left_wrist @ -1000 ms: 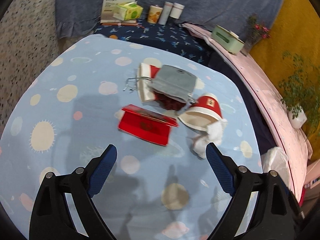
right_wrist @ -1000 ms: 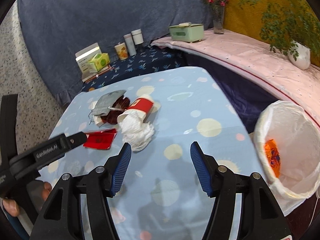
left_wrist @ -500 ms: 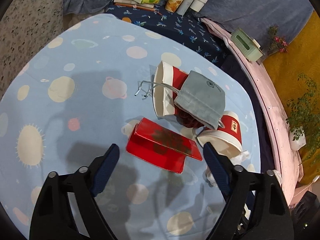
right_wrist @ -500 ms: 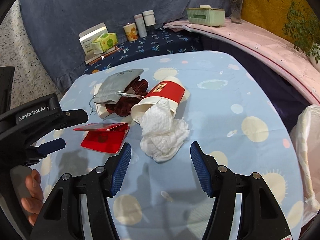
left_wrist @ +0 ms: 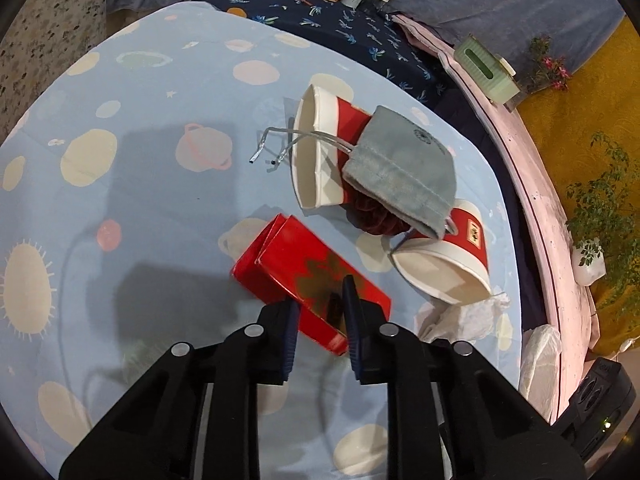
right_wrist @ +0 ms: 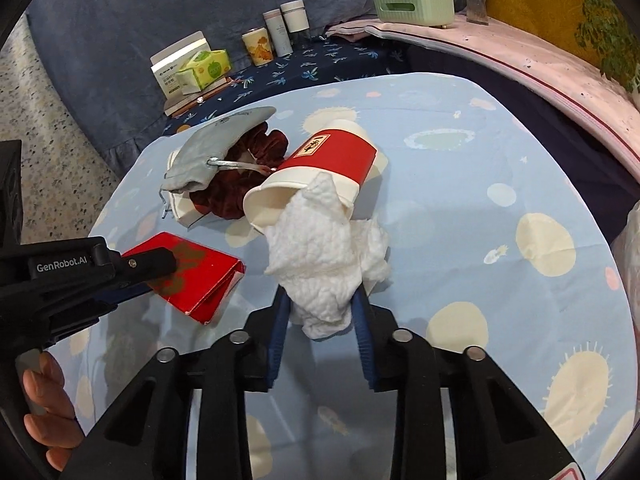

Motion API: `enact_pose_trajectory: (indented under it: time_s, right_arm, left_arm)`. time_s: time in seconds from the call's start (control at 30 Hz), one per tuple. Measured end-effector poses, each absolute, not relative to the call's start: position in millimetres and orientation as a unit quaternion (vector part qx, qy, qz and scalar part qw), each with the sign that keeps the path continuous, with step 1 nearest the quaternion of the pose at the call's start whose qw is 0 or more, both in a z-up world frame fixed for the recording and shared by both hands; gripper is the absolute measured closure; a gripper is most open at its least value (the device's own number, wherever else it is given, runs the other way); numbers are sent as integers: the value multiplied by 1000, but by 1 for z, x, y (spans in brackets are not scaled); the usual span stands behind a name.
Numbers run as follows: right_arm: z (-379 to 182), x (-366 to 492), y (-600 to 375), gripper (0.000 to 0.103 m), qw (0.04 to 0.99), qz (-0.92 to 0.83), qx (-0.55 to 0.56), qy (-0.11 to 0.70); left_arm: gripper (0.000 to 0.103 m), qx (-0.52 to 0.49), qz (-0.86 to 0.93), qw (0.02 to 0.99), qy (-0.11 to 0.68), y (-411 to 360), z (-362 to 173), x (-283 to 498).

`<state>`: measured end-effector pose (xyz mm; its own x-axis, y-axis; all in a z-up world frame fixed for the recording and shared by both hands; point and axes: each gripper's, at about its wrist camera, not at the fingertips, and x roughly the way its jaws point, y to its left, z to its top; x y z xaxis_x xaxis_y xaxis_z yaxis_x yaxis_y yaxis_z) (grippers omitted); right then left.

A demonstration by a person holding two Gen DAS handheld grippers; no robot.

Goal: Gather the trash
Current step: 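Grasp the red card with the left tool while the right tool grasps the white tissue, then carry the red card and white tissue over the white bin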

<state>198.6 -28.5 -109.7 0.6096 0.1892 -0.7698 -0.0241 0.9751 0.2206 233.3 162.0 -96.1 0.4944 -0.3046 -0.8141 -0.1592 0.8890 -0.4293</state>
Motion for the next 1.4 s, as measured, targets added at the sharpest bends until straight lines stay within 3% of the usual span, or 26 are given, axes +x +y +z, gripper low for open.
enact_pose_trajectory:
  time_s: [0.3,0.87,1.4]
  right_arm:
    - [-79,171,-54,84,903,55,122,407]
    - [-14,108,-143,84,929,10,157,336]
    - [-5,53,-238,84,929,-56,198,307]
  left_arm:
    - [94,-214,-63,845,487,139,-70,211]
    - [94,-144,-143,871,447,34,4,159]
    - [91,-100,-207,866,444,-47,21,122]
